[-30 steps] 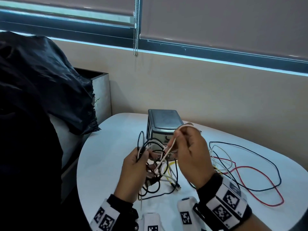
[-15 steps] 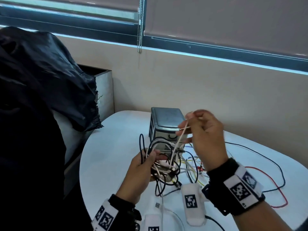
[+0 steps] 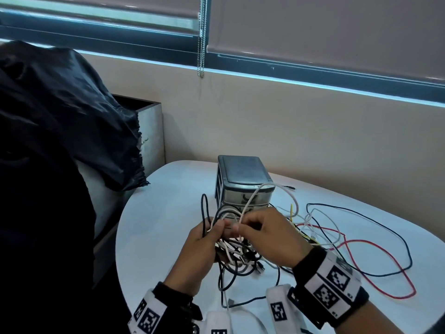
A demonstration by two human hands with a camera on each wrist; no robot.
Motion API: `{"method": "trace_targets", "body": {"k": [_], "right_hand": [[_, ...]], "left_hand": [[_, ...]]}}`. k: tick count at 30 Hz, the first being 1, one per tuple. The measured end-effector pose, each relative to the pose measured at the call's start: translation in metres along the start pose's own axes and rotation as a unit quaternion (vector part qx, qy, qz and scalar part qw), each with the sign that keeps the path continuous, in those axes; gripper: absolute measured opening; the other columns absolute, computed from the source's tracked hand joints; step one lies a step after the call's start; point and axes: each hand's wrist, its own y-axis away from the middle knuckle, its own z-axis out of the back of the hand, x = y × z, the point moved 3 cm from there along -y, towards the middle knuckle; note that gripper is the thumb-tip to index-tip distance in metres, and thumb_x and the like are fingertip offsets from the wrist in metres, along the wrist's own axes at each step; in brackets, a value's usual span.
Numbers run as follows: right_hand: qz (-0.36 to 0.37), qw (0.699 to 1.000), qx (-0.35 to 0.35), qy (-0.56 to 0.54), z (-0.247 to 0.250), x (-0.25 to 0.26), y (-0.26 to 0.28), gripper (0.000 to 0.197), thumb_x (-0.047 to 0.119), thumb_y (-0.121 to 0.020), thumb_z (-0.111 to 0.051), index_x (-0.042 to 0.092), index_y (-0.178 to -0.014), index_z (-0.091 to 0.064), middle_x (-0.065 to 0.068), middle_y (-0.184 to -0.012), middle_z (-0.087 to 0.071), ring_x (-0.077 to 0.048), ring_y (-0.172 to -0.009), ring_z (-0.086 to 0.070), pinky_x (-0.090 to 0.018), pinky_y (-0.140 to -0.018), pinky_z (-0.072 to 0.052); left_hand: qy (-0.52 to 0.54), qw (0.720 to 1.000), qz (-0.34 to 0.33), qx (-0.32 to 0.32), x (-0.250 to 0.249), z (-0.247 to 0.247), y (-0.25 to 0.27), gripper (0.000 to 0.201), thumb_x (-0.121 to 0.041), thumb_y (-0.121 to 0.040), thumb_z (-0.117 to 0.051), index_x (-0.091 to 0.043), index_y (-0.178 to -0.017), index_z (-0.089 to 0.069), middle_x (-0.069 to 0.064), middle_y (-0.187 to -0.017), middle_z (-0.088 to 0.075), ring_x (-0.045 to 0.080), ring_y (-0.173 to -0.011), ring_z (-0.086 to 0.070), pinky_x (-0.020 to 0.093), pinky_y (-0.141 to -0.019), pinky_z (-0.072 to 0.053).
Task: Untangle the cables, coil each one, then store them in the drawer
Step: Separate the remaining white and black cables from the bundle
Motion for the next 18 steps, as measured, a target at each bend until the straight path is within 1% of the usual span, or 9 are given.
{"method": "trace_targets", "body": {"k": [2,3,6,7,9,12,14,16,18], "right_hand": [[0.017,1.0,0.007,0.018,0.0,0.001,0.002,0.037,0.036,-0.09,-0.066,0.016,-0.059,-0.061,0.007,-0.05,-0.048,-0.004,-0.047,-0.04,-0.025,-0.053,-0.034],[0.026,0.999,0.009,0.023,-0.001,0.002,0.002,0.038,0.035,-0.091,-0.065,0.017,-0.058,-0.06,0.004,-0.051,-0.05,-0.004,-0.047,-0.042,-0.025,-0.053,-0.035],[0.032,0.999,-0.015,-0.025,0.004,0.006,0.0,0.034,0.029,-0.092,-0.065,0.012,-0.063,-0.066,-0.005,-0.055,-0.061,-0.005,-0.047,-0.048,-0.023,-0.05,-0.04],[0.029,0.998,-0.033,-0.049,0.007,0.007,-0.002,0.033,0.028,-0.092,-0.067,0.011,-0.064,-0.068,-0.004,-0.054,-0.06,-0.006,-0.046,-0.048,-0.021,-0.049,-0.039],[0.026,0.994,-0.071,-0.073,0.01,0.009,-0.003,0.034,0.028,-0.09,-0.069,0.008,-0.063,-0.067,0.003,-0.049,-0.053,-0.004,-0.045,-0.044,-0.018,-0.048,-0.036],[0.023,0.989,-0.13,-0.071,0.007,0.011,0.004,0.039,0.036,-0.089,-0.069,0.015,-0.058,-0.06,0.011,-0.044,-0.048,-0.003,-0.044,-0.04,-0.016,-0.048,-0.034],[0.026,0.987,-0.151,-0.042,0.0,0.013,0.014,0.046,0.048,-0.085,-0.069,0.015,-0.056,-0.054,0.011,-0.045,-0.045,-0.005,-0.044,-0.039,-0.022,-0.049,-0.036],[0.018,0.993,-0.119,0.018,-0.011,0.012,0.021,0.05,0.058,-0.079,-0.067,0.015,-0.059,-0.053,0.01,-0.048,-0.046,-0.006,-0.046,-0.041,-0.024,-0.05,-0.036],[0.002,0.994,-0.091,0.066,-0.019,0.011,0.023,0.046,0.061,-0.076,-0.068,0.017,-0.066,-0.056,0.009,-0.052,-0.05,-0.007,-0.05,-0.045,-0.025,-0.052,-0.039]], "left_hand": [[0.006,1.0,-0.006,-0.003,-0.001,0.0,0.001,0.022,-0.023,-0.104,-0.049,-0.012,-0.102,-0.068,0.005,-0.091,-0.077,0.023,-0.065,-0.065,0.027,-0.057,-0.053],[0.008,1.0,-0.011,0.003,-0.001,-0.002,0.002,0.02,-0.023,-0.103,-0.051,-0.012,-0.103,-0.068,0.005,-0.089,-0.076,0.023,-0.065,-0.066,0.027,-0.057,-0.054],[0.021,0.998,-0.026,0.045,-0.002,-0.01,0.008,0.018,-0.019,-0.097,-0.059,-0.008,-0.11,-0.066,0.013,-0.086,-0.075,0.023,-0.067,-0.07,0.027,-0.057,-0.055],[0.025,0.997,-0.03,0.06,-0.002,-0.012,0.009,0.017,-0.015,-0.095,-0.062,-0.008,-0.111,-0.065,0.017,-0.088,-0.074,0.023,-0.069,-0.071,0.026,-0.057,-0.054],[0.023,0.997,-0.038,0.067,-0.002,-0.014,0.011,0.018,-0.006,-0.091,-0.066,-0.007,-0.109,-0.065,0.018,-0.085,-0.073,0.02,-0.069,-0.072,0.022,-0.055,-0.053],[0.041,0.998,-0.039,0.01,0.0,-0.012,0.006,0.012,-0.002,-0.09,-0.067,-0.002,-0.102,-0.067,0.016,-0.081,-0.074,0.018,-0.062,-0.07,0.023,-0.052,-0.052],[0.07,0.996,-0.029,-0.041,0.003,-0.006,0.0,0.011,-0.007,-0.092,-0.067,0.002,-0.098,-0.067,0.02,-0.082,-0.073,0.02,-0.058,-0.067,0.025,-0.051,-0.053],[0.087,0.993,-0.02,-0.08,0.007,0.0,-0.005,0.011,-0.01,-0.093,-0.067,0.001,-0.093,-0.067,0.021,-0.082,-0.073,0.021,-0.057,-0.066,0.026,-0.053,-0.054],[0.095,0.989,-0.017,-0.111,0.01,0.007,-0.009,0.011,-0.012,-0.093,-0.067,0.0,-0.092,-0.067,0.023,-0.086,-0.073,0.02,-0.062,-0.066,0.027,-0.054,-0.054]]}}
